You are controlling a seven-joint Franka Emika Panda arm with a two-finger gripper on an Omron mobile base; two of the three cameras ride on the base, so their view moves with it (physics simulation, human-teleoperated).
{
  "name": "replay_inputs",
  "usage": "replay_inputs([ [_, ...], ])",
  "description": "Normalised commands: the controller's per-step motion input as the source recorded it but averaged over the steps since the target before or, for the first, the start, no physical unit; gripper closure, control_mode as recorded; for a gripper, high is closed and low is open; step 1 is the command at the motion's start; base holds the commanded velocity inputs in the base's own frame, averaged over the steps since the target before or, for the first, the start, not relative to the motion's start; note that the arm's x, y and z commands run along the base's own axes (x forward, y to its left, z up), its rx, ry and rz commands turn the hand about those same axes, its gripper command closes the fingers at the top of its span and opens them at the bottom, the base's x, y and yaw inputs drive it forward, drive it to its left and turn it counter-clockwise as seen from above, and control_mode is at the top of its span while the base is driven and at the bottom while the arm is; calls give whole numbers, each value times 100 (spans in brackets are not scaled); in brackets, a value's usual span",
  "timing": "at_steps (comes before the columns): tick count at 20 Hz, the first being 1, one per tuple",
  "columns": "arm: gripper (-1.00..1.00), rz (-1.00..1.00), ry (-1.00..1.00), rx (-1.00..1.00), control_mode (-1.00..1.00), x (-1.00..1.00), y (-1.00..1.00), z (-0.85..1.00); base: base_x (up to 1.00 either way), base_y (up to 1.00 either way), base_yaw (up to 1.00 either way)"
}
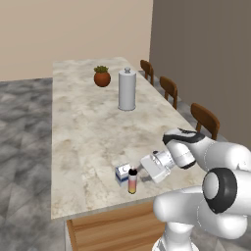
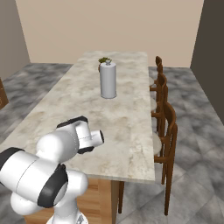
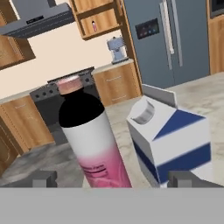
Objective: Pick the bottled drink, milk, bottled drink from the counter and place them in the open cabinet.
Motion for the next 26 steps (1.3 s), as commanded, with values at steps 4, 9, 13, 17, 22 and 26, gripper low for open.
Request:
replay_inputs([
  [4, -100, 0, 10, -4, -100, -33, 0, -16, 0, 0, 0],
  [9, -100, 0, 0, 0, -100, -4, 1, -1, 0, 0, 0],
  [13, -100, 0, 0, 0, -100, 0, 23, 0, 0, 0, 0],
  [17, -100, 0, 2, 0, -100, 0, 25, -13, 0, 0, 0],
  [22, -100, 0, 4, 0, -100, -2, 11, -17, 0, 0, 0],
  [26, -100, 0, 1, 0, -100, -1, 2, -12, 0, 0, 0],
])
